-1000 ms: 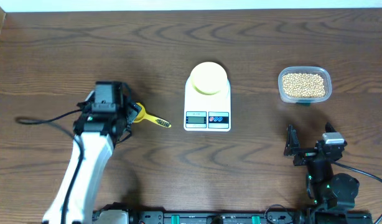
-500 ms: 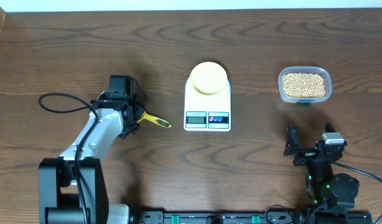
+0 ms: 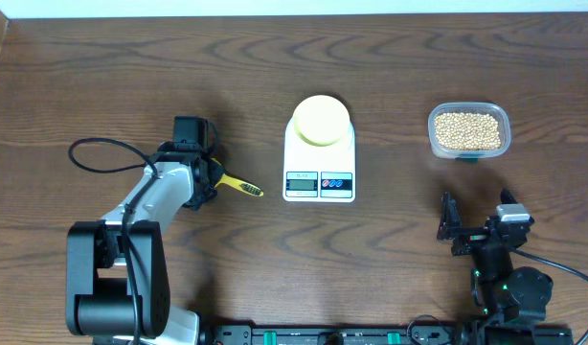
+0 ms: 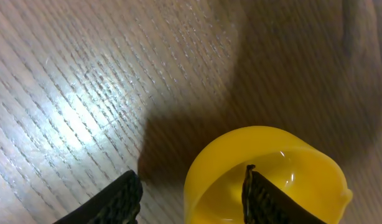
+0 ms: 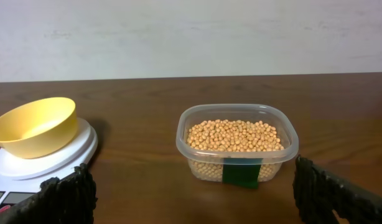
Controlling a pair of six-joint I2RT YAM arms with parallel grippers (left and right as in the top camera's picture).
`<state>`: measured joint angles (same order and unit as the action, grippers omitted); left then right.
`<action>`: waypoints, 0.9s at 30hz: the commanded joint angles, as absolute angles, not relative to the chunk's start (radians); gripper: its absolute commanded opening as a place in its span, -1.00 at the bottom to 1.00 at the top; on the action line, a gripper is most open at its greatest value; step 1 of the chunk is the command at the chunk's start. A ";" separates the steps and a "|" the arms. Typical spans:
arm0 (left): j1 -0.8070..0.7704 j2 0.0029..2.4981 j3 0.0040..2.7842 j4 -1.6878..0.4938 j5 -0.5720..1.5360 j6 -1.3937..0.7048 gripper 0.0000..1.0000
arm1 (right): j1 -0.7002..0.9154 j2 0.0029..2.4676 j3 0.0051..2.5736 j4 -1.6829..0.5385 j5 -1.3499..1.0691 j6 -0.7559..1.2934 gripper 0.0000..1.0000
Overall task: Scoop item into bowl and weigh 50g on scale
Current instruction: 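Close the left gripper on the yellow scoop's bowl and lift it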
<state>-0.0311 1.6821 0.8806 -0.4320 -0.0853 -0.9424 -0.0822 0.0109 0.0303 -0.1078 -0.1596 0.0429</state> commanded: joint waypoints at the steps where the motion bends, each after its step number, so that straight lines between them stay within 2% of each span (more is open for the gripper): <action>1: -0.032 1.698 0.900 -0.430 -0.105 -0.949 0.03 | -0.084 0.005 0.026 -0.108 -0.156 0.036 0.99; 7: -0.032 1.728 0.899 -0.428 -0.105 -0.979 -0.06 | -0.084 0.005 0.026 -0.108 -0.156 0.036 0.99; 11: -0.032 1.728 0.898 -0.427 -0.105 -0.983 -0.22 | -0.084 0.005 0.026 -0.108 -0.156 0.036 0.99; 13: -0.032 1.728 0.898 -0.428 -0.105 -0.982 -0.50 | -0.084 0.005 0.026 -0.108 -0.156 0.036 0.98; 14: -0.032 1.728 0.898 -0.429 -0.105 -0.982 -0.85 | -0.084 0.005 0.026 -0.108 -0.156 0.036 0.99; 20: -0.031 1.701 0.899 -0.436 -0.079 -0.982 -0.85 | -0.084 0.005 0.026 -0.108 -0.156 0.036 0.99; 27: -0.031 1.444 0.899 -0.554 -0.079 -0.981 -0.86 | -0.084 0.005 0.026 -0.108 -0.156 0.036 0.98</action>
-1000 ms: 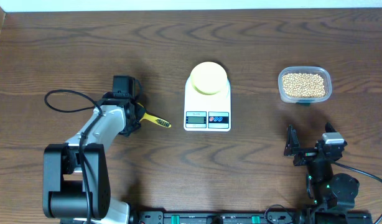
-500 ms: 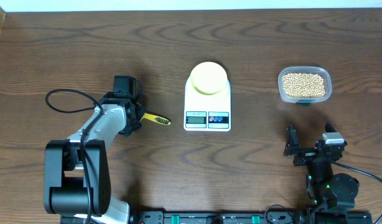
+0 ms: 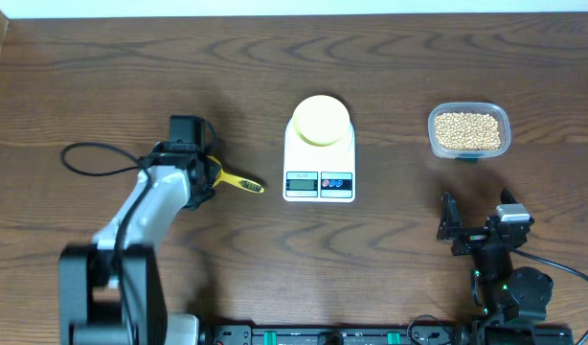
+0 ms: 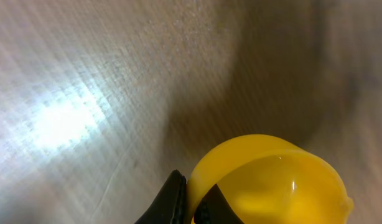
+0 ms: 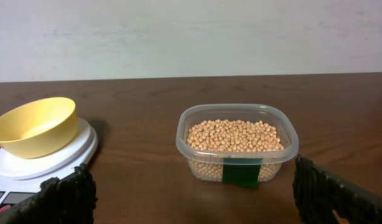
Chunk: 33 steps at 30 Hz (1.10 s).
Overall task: Scoop item into bowl and weigh 50g on scale
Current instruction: 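Close the left gripper on the yellow scoop's bowl and lift it, then move the right gripper toward the scoop handle held by the left gripper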
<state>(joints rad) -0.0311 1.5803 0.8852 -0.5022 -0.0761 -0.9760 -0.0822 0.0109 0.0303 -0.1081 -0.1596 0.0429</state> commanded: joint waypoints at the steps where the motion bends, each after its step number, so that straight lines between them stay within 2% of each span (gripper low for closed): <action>1: -0.031 1.383 0.899 -0.589 -0.079 -0.981 -0.86 | -0.084 0.005 0.026 -0.108 -0.156 0.036 0.98; 13: -0.031 0.987 0.899 -0.790 -0.014 -0.892 -0.86 | -0.084 0.005 0.026 -0.108 -0.156 0.036 0.99; 19: -0.031 0.981 0.898 -0.916 -0.010 -0.893 -0.86 | -0.084 0.005 0.026 -0.108 -0.156 0.036 0.98; 28: -0.031 0.992 0.898 -0.927 -0.010 -0.922 -0.86 | -0.084 0.005 0.026 -0.099 -0.160 0.042 0.99; 30: -0.031 0.999 0.898 -0.927 -0.010 -0.922 -0.85 | -0.084 0.005 0.026 -0.101 -0.192 0.116 0.99; 33: -0.031 1.011 0.898 -0.926 -0.010 -0.922 -0.86 | -0.084 0.005 0.026 -0.096 -0.323 0.382 0.99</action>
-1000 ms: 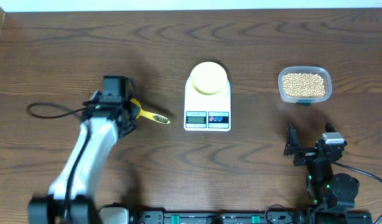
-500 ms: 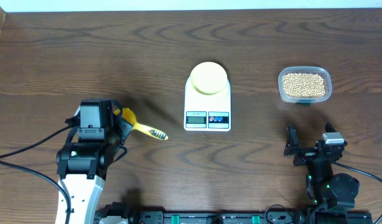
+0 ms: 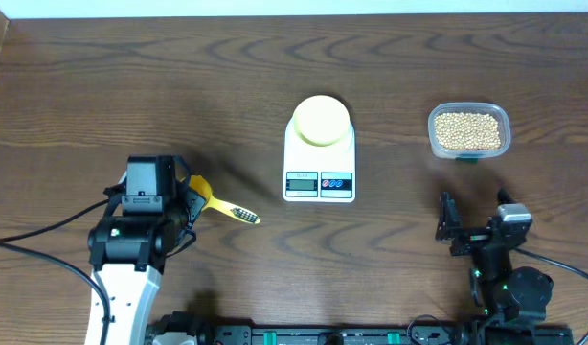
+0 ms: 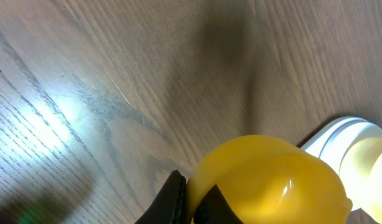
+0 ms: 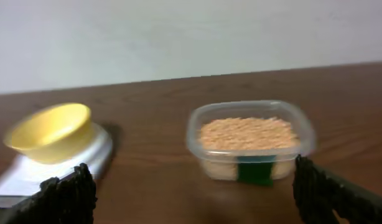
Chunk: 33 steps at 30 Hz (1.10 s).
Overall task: Scoop item into bowl and weigh 50g on scale
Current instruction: 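Move the right gripper toward the scoop handle held by the left gripper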
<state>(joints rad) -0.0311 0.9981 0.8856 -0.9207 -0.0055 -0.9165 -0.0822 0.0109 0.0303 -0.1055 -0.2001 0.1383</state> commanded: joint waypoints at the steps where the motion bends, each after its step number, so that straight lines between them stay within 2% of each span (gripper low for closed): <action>1: -0.031 1.017 0.898 -0.927 -0.010 -0.923 -0.85 | -0.084 0.005 0.026 -0.093 -0.391 0.489 0.99; 8: -0.031 1.054 0.898 -0.927 -0.010 -0.945 -0.86 | -0.084 0.005 0.026 -0.089 -0.667 0.896 0.99; 18: -0.031 1.074 0.898 -0.926 -0.010 -0.945 -0.86 | -0.084 0.007 0.026 -0.035 -0.638 0.914 0.99; 24: -0.031 1.089 0.898 -0.926 -0.010 -0.945 -0.85 | -0.083 0.019 0.026 0.010 -0.699 1.110 0.99; 33: -0.031 1.114 0.898 -0.926 -0.010 -0.945 -0.86 | -0.083 0.260 0.118 0.011 -0.821 1.096 0.96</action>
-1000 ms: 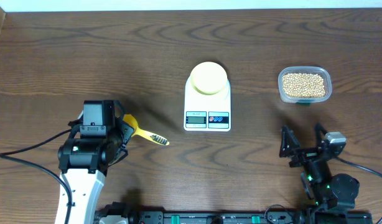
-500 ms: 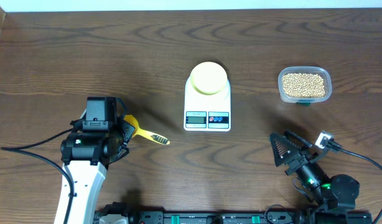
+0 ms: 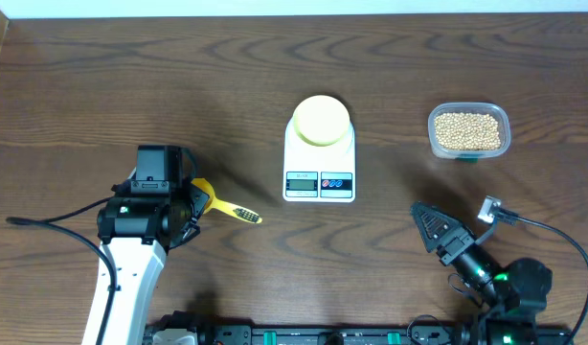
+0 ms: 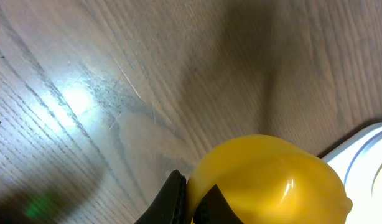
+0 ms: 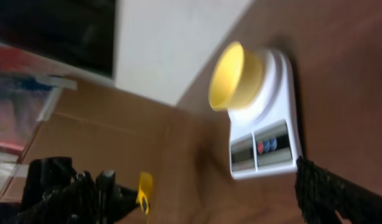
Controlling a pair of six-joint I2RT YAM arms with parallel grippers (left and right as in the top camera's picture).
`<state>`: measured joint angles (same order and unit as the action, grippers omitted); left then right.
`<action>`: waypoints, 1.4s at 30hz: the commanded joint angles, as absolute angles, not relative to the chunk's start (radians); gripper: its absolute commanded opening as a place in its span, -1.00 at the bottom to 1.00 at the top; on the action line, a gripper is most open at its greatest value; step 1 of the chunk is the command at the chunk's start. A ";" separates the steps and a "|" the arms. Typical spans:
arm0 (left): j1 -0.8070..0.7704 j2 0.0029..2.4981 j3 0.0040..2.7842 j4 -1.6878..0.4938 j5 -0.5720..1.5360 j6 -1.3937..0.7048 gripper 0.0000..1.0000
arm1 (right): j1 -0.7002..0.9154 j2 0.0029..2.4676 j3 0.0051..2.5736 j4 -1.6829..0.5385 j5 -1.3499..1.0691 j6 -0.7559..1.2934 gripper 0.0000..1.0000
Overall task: Scoop item into bowl and weigh 50g on scale
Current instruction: 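Move the right gripper toward the scoop handle held by the left gripper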
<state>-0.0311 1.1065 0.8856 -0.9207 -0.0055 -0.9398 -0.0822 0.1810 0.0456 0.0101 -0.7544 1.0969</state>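
Observation:
My left gripper (image 4: 190,202) is shut on the rim of the yellow scoop (image 4: 272,180), holding it above the table. From overhead the scoop (image 3: 206,198) is left of the white scale (image 3: 320,168), its handle pointing right. An empty yellow bowl (image 3: 321,120) sits on the scale. A clear tub of soybeans (image 3: 468,131) stands at the far right. My right gripper (image 3: 431,227) is open, holds nothing and is turned left. Its tilted wrist view shows the bowl (image 5: 233,74), the scale (image 5: 265,134) and the scoop (image 5: 144,191).
The left arm's black cable (image 3: 45,222) trails over the table at the left. The right arm's cable (image 3: 553,230) loops at the lower right. The table's far edge (image 3: 294,13) meets a white wall.
My right arm has turned from facing the soybean tub to pointing left at the scale, its camera now tilted. The left gripper with the scoop has shifted slightly up and right.
My left gripper stood open around the scoop's rim on the table, then shut on it. It then held the scoop lower on the table, left of the scale, and holds it there now. The right arm rested by the tub until it turned left.

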 commanded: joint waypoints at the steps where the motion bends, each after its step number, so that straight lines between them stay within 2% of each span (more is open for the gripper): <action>1: -0.031 1.116 0.898 -0.926 -0.008 -0.945 -0.86 | -0.083 0.313 0.150 0.011 -0.842 1.081 0.96; 5: -0.031 1.117 0.898 -0.927 -0.007 -0.975 -0.86 | -0.064 0.535 0.279 0.011 -0.920 1.016 0.90; 9: -0.031 1.117 0.898 -0.927 -0.007 -1.018 -0.86 | 0.047 0.730 0.369 0.014 -0.914 0.963 0.87; 14: -0.031 1.117 0.898 -0.926 0.020 -1.035 -0.88 | 0.317 0.942 0.413 0.160 -0.779 0.961 0.78; 18: -0.031 1.117 0.898 -0.927 0.026 -1.046 -0.86 | 0.592 1.109 0.413 0.345 -0.542 1.052 0.71; 21: -0.031 1.117 0.898 -0.927 0.082 -1.062 -0.86 | 0.761 1.238 0.413 0.545 -0.387 1.086 0.56; 23: -0.032 1.117 0.898 -0.928 0.102 -1.060 -0.86 | 0.813 1.303 0.413 0.653 -0.348 1.111 0.47; 31: -0.094 1.117 0.886 -0.930 0.142 -1.061 -0.86 | 0.874 1.463 0.413 0.877 -0.331 1.200 0.28; 34: -0.135 1.117 0.886 -0.929 0.142 -1.061 -0.86 | 0.879 1.467 0.413 0.886 -0.327 1.256 0.08; 42: -0.239 1.117 0.884 -0.881 0.142 -1.080 -0.86 | 0.920 1.467 0.413 0.903 -0.306 1.350 -0.17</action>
